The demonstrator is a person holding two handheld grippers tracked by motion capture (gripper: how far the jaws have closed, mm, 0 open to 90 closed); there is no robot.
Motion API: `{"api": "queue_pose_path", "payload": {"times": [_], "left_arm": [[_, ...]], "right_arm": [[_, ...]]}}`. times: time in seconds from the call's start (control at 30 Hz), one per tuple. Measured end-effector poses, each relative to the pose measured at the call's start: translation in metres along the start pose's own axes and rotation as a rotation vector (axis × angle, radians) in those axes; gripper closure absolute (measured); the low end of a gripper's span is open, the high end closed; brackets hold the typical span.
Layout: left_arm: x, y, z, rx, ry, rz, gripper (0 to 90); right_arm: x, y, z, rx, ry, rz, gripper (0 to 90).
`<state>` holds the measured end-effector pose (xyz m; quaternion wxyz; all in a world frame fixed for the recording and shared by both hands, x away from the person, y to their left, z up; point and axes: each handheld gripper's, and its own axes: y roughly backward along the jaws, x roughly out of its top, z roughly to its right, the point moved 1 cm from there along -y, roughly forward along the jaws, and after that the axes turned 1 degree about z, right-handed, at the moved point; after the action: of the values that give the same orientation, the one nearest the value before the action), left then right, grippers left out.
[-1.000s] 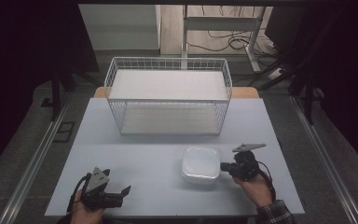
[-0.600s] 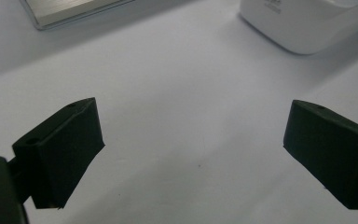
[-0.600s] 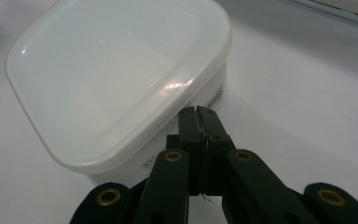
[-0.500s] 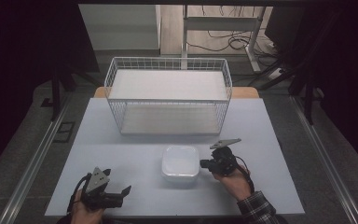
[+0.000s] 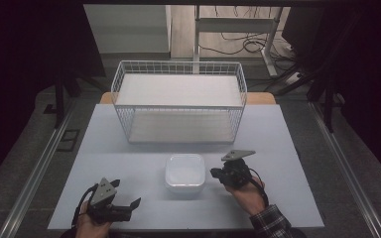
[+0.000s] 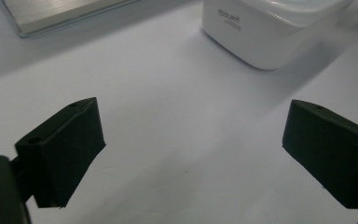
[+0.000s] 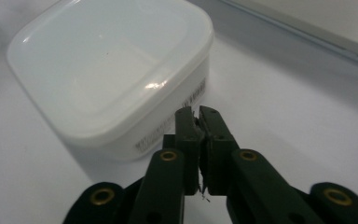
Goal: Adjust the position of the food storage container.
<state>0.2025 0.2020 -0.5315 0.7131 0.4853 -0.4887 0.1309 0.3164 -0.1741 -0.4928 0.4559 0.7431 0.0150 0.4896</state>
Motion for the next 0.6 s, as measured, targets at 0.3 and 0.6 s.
{"api": "queue_pose_path", "payload": {"times": [0.3,0.6], "left_arm": [[0.001,0.0,0.002,-0.034,0.006,-0.012,6.3],[-0.001,-0.001,0.001,-0.009,-0.025,0.013,4.6]], "right_arm": [[-0.023,0.034,-0.005,-0.033,0.069,0.108,40.9],[-0.045,0.045,-0.004,-0.059,0.055,0.137,13.6]]}}
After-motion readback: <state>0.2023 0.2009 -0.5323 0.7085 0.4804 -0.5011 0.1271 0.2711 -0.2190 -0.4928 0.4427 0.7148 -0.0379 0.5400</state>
